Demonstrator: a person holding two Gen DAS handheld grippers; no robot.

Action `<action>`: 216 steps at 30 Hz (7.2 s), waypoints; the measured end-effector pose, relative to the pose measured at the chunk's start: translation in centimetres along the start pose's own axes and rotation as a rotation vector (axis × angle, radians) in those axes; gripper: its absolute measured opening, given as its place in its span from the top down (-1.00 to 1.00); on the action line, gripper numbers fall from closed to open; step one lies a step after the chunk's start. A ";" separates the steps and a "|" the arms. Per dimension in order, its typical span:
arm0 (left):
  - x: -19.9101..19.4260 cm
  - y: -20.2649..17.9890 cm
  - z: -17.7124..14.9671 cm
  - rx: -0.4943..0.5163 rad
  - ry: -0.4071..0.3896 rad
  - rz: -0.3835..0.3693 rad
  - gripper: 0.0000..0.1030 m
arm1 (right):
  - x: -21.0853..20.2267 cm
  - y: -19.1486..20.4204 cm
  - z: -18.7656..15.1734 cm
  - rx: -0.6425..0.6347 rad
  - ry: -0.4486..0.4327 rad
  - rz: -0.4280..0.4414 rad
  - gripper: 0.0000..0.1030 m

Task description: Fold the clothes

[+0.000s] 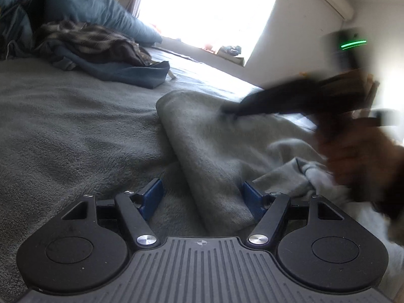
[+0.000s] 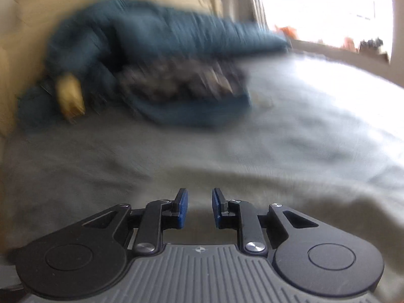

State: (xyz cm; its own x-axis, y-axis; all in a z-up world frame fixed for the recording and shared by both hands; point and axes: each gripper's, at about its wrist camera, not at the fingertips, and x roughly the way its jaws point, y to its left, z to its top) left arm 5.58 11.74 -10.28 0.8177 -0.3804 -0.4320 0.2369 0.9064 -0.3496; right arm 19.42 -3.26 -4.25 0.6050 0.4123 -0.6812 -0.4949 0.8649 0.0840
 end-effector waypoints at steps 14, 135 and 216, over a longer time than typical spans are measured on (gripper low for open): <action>-0.4 1.0 -0.1 -0.033 -0.009 -0.063 -0.36 | 6.4 -1.5 3.1 0.124 0.105 0.018 0.60; -3.6 7.8 6.7 -0.644 0.105 0.020 0.86 | -16.8 23.8 -14.0 -0.389 -0.406 0.033 0.69; 3.0 -23.1 -1.4 0.795 0.108 -0.108 -0.16 | -19.8 -15.0 -23.5 0.995 -0.323 0.321 0.39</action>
State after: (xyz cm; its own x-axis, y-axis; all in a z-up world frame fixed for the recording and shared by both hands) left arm 1.81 -10.60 -4.64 0.7233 -0.4522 -0.5219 0.6473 0.7073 0.2841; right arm 0.23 -31.12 -9.11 0.7447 0.5900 -0.3119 -0.0213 0.4882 0.8725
